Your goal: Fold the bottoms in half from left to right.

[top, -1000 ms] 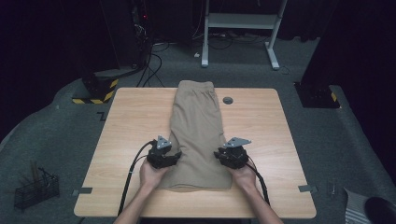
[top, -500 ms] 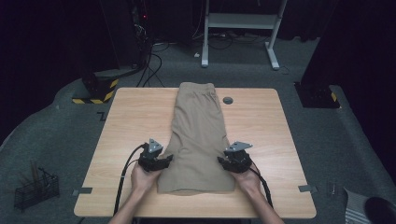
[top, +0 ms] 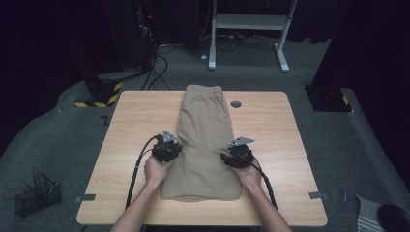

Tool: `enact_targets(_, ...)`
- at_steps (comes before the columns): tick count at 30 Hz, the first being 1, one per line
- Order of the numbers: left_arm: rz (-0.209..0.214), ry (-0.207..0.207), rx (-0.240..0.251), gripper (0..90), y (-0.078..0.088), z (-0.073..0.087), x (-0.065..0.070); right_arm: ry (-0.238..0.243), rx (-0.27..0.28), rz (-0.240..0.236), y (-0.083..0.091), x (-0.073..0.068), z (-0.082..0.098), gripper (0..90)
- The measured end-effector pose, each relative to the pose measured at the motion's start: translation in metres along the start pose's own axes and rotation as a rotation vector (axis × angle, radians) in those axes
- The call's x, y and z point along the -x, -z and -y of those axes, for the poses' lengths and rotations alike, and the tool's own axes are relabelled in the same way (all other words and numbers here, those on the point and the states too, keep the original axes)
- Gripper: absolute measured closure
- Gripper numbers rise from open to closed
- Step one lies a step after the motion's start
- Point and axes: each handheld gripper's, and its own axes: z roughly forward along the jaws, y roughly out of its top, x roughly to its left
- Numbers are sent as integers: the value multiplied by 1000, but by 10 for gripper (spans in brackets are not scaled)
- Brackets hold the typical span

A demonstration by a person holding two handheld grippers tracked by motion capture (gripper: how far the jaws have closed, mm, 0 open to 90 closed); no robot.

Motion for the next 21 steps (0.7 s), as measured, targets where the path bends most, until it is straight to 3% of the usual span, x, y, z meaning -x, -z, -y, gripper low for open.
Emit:
enact_targets(2, 16, 24, -4, 868, 5, 6, -5, 12, 2, 10, 3, 0, 4, 636)
enact_targets(8, 45, 36, -1, 867, 22, 16, -8, 28, 0, -8, 14, -2, 13, 648)
enact_targets(11, 33, 51, 44, 702, 31, 15, -11, 47, -17, -1, 19, -6, 13, 601)
enact_targets(12, 41, 72, 58, 580, 31, 13, -13, 12, 27, 13, 20, -2, 12, 587)
enact_targets(13, 36, 89, 70, 552, 29, 7, -15, -18, 45, 25, 20, 2, 9, 581)
enact_targets(14, 36, 89, 70, 543, 29, 7, -15, -18, 45, 25, 20, 2, 9, 581)
enact_targets(15, 35, 98, 71, 544, 22, 1, -15, -73, 67, 45, 17, 10, 4, 580)
enact_targets(16, 35, 98, 71, 551, 22, 1, -15, -93, 62, 48, 15, 14, 1, 582)
enact_targets(18, 37, 105, 48, 600, 7, -5, -13, -104, 35, 58, 9, 18, -3, 607)
enact_targets(20, 33, 98, 41, 644, 3, -6, -12, -92, 24, 65, 6, 19, -2, 642)
enact_targets(21, 29, 93, 31, 747, -2, -5, -11, -89, 5, 55, 1, 21, 1, 692)
